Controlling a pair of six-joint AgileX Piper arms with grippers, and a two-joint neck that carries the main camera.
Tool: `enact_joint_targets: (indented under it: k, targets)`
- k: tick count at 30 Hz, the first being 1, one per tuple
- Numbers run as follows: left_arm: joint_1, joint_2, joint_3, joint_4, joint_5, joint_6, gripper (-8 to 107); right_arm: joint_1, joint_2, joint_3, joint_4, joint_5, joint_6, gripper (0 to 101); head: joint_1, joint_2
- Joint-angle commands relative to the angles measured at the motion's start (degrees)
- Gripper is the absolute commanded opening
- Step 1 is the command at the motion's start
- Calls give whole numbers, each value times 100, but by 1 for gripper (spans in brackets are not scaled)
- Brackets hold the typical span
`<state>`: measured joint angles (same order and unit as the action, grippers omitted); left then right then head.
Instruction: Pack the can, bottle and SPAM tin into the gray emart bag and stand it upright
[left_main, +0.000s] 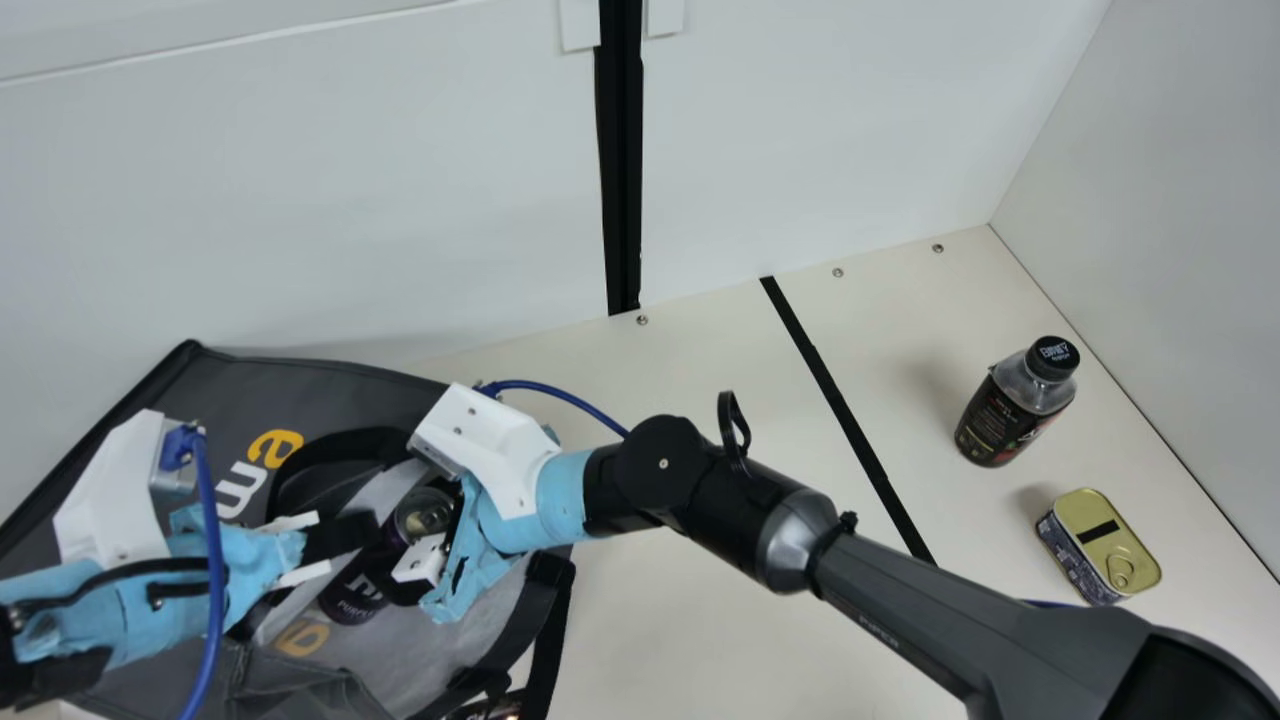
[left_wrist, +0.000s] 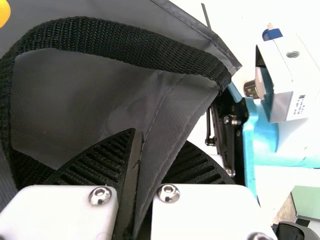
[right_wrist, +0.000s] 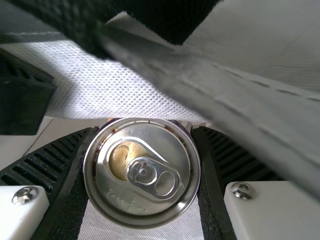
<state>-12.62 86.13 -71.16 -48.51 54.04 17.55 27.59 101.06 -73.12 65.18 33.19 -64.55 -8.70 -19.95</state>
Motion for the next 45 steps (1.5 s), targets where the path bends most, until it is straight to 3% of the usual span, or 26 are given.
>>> enact_joint_targets:
  k: [1, 24, 45]
  targets:
    - [0, 0, 0, 0, 0, 0, -8, 8, 24, -23, -26, 30, 17, 17, -130, -5]
    - [0, 0, 0, 0, 0, 0, -8, -42, -280, 195, -268, 64, 176, 94, -130, -5]
    - [0, 0, 0, 0, 0, 0, -8, -437, -1502, 992, -497, 258, 435, 95, -130, -5]
